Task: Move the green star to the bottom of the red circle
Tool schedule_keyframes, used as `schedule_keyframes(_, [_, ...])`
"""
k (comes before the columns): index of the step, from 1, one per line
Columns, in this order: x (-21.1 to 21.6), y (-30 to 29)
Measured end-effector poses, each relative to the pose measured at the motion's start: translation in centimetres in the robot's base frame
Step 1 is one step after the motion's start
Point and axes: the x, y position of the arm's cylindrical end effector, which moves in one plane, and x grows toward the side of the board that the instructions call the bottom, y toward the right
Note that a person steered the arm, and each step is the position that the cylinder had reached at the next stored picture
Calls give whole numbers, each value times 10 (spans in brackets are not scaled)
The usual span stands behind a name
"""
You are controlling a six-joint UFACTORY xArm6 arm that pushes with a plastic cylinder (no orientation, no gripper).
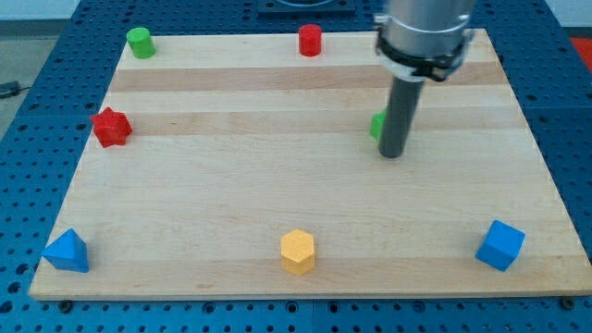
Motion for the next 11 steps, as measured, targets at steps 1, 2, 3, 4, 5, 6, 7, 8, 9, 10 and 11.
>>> schedule_keyframes(1, [-20, -21])
schedule_keyframes(2, [-19, -7])
schedule_keyframes(3, [20, 20])
schedule_keyframes(4, [-12, 44])
schedule_keyframes(5, [-51, 13])
schedule_keyframes(6, [-55, -21])
schedule_keyframes(7, [-77, -37])
schedule_keyframes(8, [-97, -28])
schedule_keyframes(9, [-114, -27])
schedule_keyframes(10, [-129, -42])
schedule_keyframes(11, [-131, -78])
